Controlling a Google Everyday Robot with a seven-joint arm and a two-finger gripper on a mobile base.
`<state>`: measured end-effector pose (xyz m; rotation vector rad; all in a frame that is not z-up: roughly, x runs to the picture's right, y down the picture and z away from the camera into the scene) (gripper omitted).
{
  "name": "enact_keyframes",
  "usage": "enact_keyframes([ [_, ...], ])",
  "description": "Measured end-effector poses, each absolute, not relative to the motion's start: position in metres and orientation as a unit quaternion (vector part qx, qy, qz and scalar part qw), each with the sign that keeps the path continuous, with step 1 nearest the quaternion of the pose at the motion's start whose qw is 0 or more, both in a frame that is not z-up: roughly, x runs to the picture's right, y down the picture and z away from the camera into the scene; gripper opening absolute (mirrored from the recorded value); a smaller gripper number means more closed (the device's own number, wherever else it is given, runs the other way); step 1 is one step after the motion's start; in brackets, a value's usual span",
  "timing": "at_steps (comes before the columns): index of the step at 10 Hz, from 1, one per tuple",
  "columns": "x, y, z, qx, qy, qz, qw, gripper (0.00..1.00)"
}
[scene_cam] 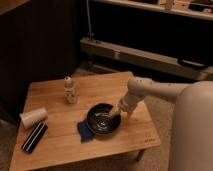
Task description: Drag the ceramic bowl in a circle
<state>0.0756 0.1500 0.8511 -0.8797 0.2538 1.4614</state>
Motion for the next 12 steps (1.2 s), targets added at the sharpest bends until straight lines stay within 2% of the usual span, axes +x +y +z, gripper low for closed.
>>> enact_keyframes([
  [4,0.065,0.151,0.854,-0.39,0.116,0.631,0.661,0.22],
  [5,0.061,0.152,0.853,-0.391,0.117,0.627,0.664,0.2],
  [8,0.062,0.153,0.845,-0.382,0.122,0.618,0.676,0.19],
  [12,0.05,0.109,0.809,-0.347,0.096,0.593,0.721,0.19],
])
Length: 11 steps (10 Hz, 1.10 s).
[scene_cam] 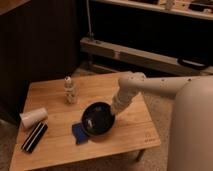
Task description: Drag the ceramic bowl in a circle
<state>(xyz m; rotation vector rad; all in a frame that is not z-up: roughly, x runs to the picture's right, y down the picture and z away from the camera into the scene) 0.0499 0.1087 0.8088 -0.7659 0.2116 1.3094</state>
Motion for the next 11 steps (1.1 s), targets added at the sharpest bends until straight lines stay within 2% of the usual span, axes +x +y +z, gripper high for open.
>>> enact_keyframes([
  [3,0.049,0.085,0.813,-0.349,0.086,0.586,0.727,0.19],
  [6,0.05,0.081,0.844,-0.352,0.079,0.583,0.728,0.19],
  [11,0.051,0.081,0.847,-0.352,0.078,0.583,0.729,0.19],
])
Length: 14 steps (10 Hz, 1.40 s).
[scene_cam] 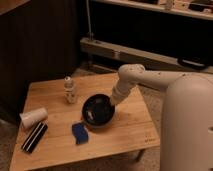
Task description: Drag the ceramic bowl in a circle
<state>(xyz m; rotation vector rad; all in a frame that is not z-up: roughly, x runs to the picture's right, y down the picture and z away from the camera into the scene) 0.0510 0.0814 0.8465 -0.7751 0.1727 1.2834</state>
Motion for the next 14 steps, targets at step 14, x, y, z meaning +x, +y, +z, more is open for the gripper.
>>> enact_keyframes([
  [14,0.169,0.083,0.93,-0.337,0.157,0.682,0.629,0.19],
])
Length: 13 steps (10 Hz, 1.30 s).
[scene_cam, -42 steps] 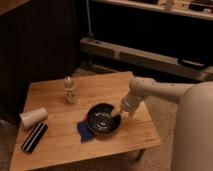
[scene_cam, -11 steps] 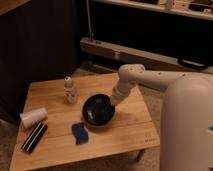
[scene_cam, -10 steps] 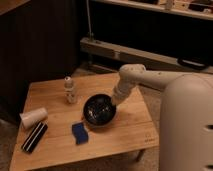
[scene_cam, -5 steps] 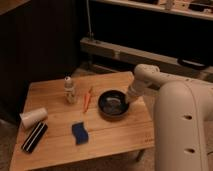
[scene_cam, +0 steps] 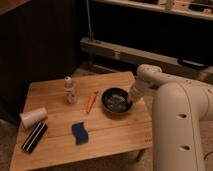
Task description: Drag the ceramic bowl in a circle
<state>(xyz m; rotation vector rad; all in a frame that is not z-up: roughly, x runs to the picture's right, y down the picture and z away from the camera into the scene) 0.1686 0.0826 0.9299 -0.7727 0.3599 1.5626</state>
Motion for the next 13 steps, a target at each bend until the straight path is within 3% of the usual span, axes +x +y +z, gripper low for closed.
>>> enact_keyframes([
  [6,0.169,0.083,0.929,-0.336,0.157,0.683,0.629,0.19],
  [8,0.177,0.09,0.911,-0.319,0.159,0.694,0.626,0.19],
  [13,0.196,0.124,0.743,-0.243,0.133,0.739,0.614,0.19],
])
